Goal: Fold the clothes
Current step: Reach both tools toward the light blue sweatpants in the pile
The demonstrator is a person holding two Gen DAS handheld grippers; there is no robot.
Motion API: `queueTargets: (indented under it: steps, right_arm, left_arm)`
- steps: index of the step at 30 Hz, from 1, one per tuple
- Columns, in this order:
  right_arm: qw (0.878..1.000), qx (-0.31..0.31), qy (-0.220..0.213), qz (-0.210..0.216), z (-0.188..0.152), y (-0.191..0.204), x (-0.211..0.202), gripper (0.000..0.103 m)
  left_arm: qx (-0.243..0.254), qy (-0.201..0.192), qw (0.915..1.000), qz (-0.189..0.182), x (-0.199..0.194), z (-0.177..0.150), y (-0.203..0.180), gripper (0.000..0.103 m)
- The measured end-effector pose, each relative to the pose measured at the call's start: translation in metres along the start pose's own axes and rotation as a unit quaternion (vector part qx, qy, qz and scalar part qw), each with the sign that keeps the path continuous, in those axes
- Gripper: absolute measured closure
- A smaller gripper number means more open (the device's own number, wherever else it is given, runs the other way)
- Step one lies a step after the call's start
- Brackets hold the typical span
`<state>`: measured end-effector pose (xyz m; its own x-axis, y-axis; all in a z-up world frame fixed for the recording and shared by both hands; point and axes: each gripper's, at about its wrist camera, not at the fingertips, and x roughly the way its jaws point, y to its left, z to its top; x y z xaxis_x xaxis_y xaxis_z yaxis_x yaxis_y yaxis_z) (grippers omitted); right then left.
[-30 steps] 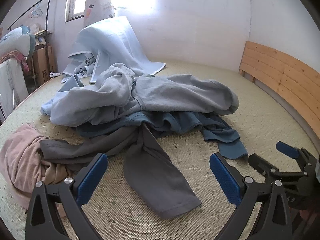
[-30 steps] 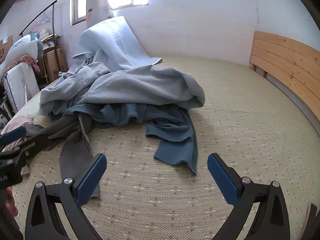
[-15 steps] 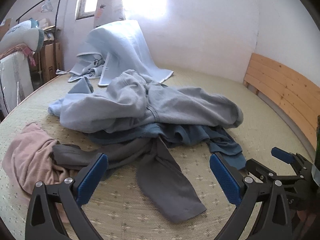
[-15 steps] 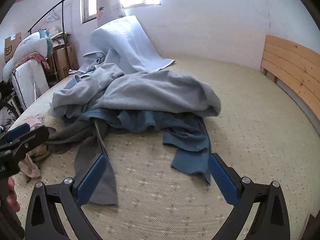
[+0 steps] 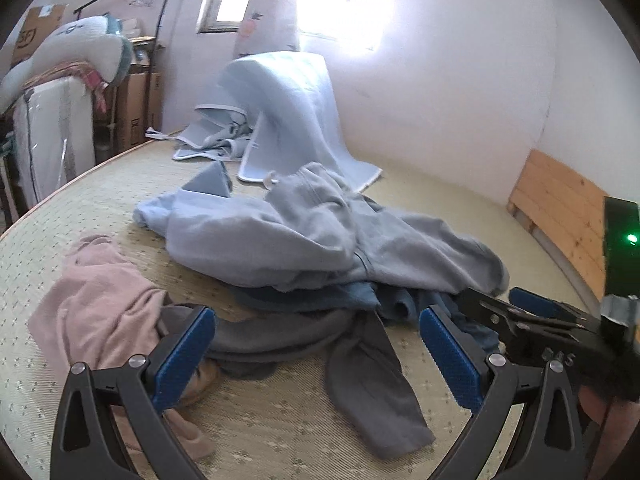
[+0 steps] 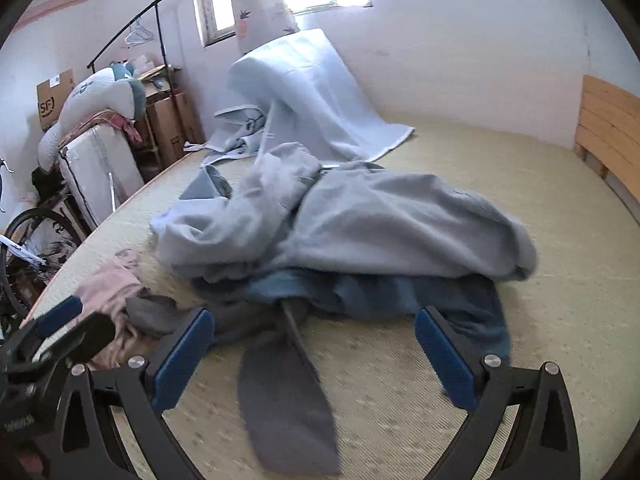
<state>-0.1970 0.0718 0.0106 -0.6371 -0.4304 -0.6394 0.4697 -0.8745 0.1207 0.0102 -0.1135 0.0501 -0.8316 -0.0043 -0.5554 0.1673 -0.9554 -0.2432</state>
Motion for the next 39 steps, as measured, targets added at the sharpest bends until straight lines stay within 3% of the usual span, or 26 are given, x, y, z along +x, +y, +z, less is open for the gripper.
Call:
queueTargets:
  steps: [14, 21, 29, 34, 39]
  right_arm:
    - [0.997, -0.005, 0.029, 0.065, 0.067, 0.05, 0.086, 0.0]
    - [0.996, -0.007, 0.062, 0.063, 0.08, 0.059, 0.137, 0.0]
    - [0.992, -0.01, 0.106, 0.062, 0.077, 0.065, 0.191, 0.002]
    - [0.99, -0.001, 0.119, 0.071, 0.069, 0.062, 0.207, 0.039]
    - [0.994, -0.012, 0.098, 0.054, 0.068, 0.061, 0.19, 0.084]
  left_arm:
    - [-0.061, 0.006, 0.9978, 0.024, 0.012, 0.009, 0.06, 0.0]
    - [-0.138, 0.008, 0.9903, 0.011, 0.027, 0.015, 0.093, 0.0]
    - [-0.152, 0.014, 0.9882, -0.015, 0.032, 0.016, 0.097, 0.0]
    - [-0.158, 0.016, 0.9871, -0.023, 0.033, 0.016, 0.099, 0.0]
    - [-0.165, 0.026, 0.9853, -0.035, 0.036, 0.016, 0.099, 0.0]
